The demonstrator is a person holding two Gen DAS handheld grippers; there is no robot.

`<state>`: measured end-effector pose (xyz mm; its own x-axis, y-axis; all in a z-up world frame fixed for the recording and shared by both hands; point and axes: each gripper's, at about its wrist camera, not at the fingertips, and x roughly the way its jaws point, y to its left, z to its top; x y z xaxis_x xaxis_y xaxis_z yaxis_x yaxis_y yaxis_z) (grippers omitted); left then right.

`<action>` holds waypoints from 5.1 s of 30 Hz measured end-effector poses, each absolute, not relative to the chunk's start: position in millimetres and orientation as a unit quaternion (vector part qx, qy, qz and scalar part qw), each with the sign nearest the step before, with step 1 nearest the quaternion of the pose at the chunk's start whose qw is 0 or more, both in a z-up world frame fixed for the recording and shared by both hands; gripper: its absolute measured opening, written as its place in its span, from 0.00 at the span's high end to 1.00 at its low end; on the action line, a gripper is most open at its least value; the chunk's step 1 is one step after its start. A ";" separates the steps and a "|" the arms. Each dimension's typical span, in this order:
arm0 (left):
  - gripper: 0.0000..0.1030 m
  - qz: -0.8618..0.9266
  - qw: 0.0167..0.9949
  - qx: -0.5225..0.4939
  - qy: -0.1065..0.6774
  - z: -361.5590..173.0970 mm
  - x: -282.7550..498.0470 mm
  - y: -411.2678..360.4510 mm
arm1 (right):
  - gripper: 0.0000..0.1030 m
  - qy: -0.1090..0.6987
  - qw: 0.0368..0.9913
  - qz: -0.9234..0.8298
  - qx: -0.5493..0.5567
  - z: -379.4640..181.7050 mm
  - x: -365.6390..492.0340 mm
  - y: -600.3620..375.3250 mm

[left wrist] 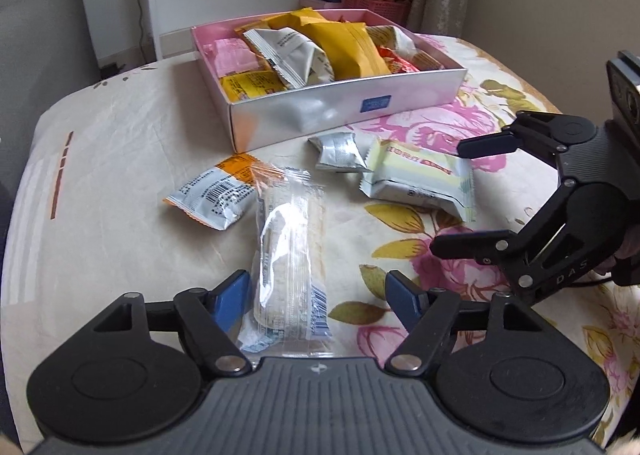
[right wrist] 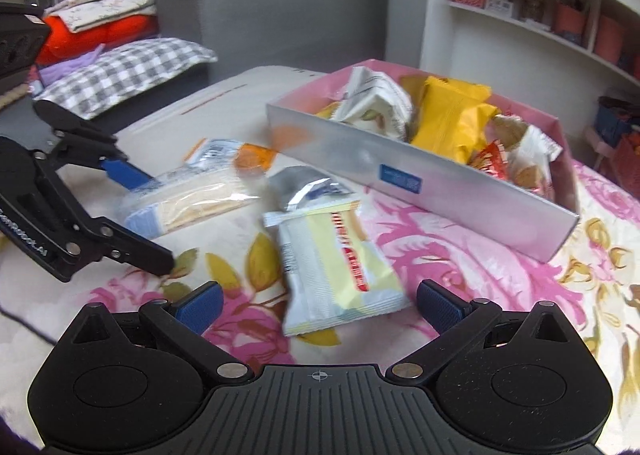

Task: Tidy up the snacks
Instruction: 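Grasp the clear wrapped bar with the left gripper while the right grasps the white-yellow pack, then carry both packs into the pink box and open both grippers, then move both tools back over the last two snacks on the bed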

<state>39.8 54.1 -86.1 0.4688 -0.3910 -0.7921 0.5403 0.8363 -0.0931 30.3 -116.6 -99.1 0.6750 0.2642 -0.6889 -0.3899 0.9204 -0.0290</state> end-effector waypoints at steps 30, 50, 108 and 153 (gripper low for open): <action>0.80 -0.222 0.871 0.030 0.437 -79.8 46.4 51.4 | 0.55 0.341 0.919 0.177 -0.088 -95.3 41.2 -103.0; 0.83 -0.236 0.870 -0.017 0.433 -50.4 39.7 53.7 | 0.55 0.302 0.943 0.142 -0.017 -51.0 36.3 -133.2; 0.67 -0.081 0.931 0.004 0.355 -42.8 172.5 -1.5 | 0.28 0.258 0.949 0.045 0.178 -50.2 124.1 -215.9; 0.00 -0.136 0.914 0.018 0.382 -46.1 53.0 29.6 | 0.02 0.341 0.937 0.068 0.022 -34.2 40.8 -170.6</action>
<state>53.0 29.6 -46.1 0.6712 -0.2351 -0.7030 0.2625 0.9623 -0.0712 40.8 -170.6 -34.2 0.7580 0.1433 -0.6363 -0.1130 0.9897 0.0883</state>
